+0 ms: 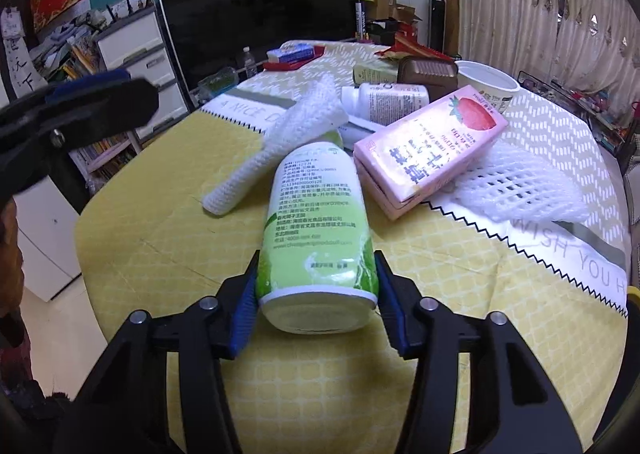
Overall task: Collect trash
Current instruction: 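Grasp the green-labelled drink bottle with the right gripper and lift it, then carry the drink bottle over the bin and open the right gripper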
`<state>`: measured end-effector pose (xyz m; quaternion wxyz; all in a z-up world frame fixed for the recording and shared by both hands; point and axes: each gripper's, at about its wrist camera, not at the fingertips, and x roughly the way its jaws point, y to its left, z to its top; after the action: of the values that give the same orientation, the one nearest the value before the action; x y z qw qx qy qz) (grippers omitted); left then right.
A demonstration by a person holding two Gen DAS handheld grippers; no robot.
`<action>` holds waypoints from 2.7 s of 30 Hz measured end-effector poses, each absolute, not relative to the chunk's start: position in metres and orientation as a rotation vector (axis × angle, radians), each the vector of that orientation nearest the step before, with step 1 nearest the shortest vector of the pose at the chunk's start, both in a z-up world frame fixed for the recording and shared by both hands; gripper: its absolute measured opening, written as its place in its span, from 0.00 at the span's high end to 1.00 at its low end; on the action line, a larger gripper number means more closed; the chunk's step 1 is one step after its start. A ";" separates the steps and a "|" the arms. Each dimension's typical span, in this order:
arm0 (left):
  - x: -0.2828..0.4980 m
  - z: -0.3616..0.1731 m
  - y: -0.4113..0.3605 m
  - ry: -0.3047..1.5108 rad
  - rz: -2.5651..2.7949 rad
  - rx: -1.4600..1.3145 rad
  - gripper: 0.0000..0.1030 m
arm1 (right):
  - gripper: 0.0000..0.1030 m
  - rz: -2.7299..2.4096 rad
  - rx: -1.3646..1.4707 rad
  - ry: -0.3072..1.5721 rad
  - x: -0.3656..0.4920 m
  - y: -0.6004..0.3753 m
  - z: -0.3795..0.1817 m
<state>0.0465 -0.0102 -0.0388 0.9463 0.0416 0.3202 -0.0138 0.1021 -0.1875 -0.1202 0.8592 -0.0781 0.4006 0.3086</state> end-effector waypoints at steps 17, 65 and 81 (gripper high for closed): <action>0.047 -0.038 -0.014 0.647 -0.033 0.093 0.25 | 0.52 0.628 -0.057 0.703 0.070 -0.243 -0.061; 0.103 -0.079 -0.090 0.763 -0.172 0.216 0.25 | 0.51 -0.285 0.230 0.859 0.150 -0.529 -0.160; 0.161 -0.106 -0.102 0.792 -0.209 0.270 0.25 | 0.51 -0.232 0.194 0.815 0.143 -0.506 -0.140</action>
<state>0.1615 -0.1016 -0.1062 0.9085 0.1309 0.3838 -0.1012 0.1426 -0.5059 -0.1397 0.9071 0.0938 0.3947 -0.1122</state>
